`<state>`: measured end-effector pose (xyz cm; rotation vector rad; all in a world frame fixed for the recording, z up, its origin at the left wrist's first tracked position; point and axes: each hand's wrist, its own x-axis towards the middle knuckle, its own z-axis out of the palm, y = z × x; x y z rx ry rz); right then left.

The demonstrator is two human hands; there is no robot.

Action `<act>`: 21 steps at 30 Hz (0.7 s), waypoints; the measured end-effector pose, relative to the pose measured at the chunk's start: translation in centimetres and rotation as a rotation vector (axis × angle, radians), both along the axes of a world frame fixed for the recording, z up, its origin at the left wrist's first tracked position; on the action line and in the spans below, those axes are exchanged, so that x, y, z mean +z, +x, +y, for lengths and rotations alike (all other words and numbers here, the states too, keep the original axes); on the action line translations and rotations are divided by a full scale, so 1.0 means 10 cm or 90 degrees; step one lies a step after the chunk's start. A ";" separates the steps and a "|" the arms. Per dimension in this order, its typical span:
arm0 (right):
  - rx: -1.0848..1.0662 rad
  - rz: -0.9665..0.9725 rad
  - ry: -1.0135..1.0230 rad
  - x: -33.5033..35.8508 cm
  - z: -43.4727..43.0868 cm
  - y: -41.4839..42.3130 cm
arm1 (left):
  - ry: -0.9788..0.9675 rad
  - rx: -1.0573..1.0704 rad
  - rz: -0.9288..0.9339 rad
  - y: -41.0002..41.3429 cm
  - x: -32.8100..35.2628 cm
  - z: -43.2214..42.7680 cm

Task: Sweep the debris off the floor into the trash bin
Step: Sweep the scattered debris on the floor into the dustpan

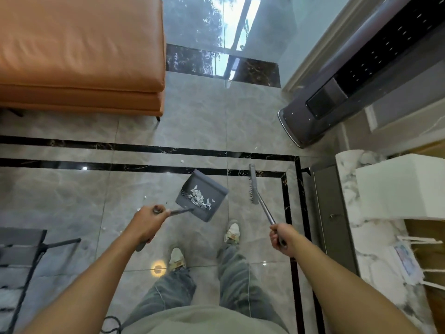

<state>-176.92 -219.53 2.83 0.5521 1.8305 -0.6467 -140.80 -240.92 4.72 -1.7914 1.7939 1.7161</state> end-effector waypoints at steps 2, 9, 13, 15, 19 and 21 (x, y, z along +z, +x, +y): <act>0.011 -0.009 0.008 -0.05 -0.20 -0.25 | 0.001 0.005 0.003 -0.12 -0.03 -0.08; 0.106 0.044 0.040 -0.45 -0.98 -1.39 | -0.025 0.078 -0.051 -0.78 -0.14 -0.48; 0.192 0.100 0.105 -0.81 -1.54 -2.08 | -0.016 0.110 -0.079 -1.33 -0.20 -0.69; 0.229 0.127 0.122 -0.93 -1.79 -2.32 | -0.018 0.127 -0.093 -1.58 -0.23 -0.78; 0.272 0.109 0.176 -1.15 -2.25 -2.61 | -0.038 0.143 -0.110 -2.00 -0.32 -1.05; 0.305 0.082 0.199 -1.20 -2.39 -2.58 | -0.045 0.160 -0.118 -2.13 -0.34 -1.18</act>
